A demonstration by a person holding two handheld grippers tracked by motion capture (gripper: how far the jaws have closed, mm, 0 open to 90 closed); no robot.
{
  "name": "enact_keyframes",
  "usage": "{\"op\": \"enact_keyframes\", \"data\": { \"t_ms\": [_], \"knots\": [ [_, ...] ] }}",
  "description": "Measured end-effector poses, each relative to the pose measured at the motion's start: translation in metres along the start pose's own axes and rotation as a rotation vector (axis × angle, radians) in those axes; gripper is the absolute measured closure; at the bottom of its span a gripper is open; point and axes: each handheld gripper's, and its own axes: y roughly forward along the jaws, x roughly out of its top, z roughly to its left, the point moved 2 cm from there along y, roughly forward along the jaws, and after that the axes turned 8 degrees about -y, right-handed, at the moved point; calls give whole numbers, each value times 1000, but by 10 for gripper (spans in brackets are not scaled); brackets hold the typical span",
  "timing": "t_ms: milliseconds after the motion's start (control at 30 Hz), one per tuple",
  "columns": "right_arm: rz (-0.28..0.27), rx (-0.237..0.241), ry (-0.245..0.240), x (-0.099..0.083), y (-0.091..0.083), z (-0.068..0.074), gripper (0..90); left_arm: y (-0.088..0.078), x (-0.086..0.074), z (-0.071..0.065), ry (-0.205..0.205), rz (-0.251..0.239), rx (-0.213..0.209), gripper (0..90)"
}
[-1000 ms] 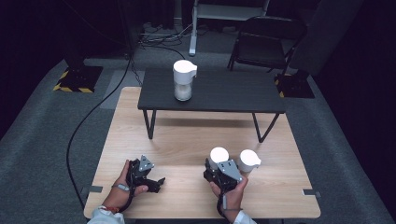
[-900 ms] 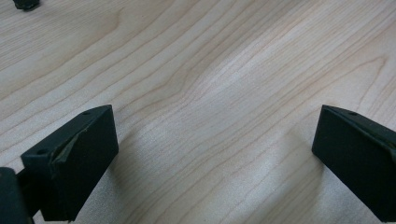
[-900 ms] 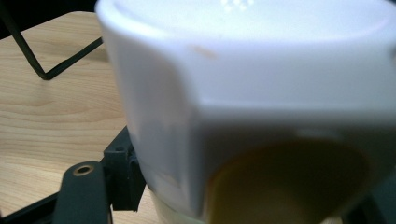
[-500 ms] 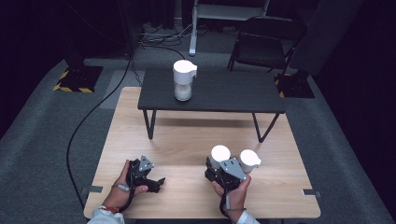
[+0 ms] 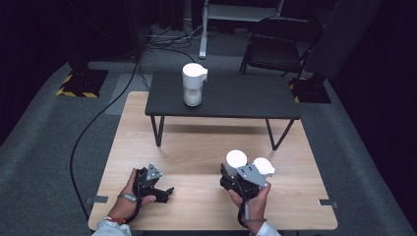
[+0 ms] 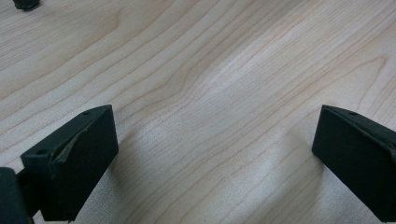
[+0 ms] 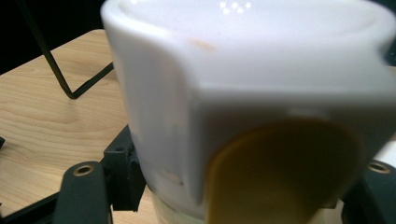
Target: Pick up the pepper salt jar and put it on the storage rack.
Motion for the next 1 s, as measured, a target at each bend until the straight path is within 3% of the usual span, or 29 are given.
{"op": "enact_keyframes", "data": {
  "t_ms": [567,1000],
  "knots": [
    [-6,12,-29,29,-15,-20,301,0,0,0,1,0,0,1],
    [-23,35,-11,56,-15,-39,301,0,0,0,1,0,-1,1]
  ]
}}
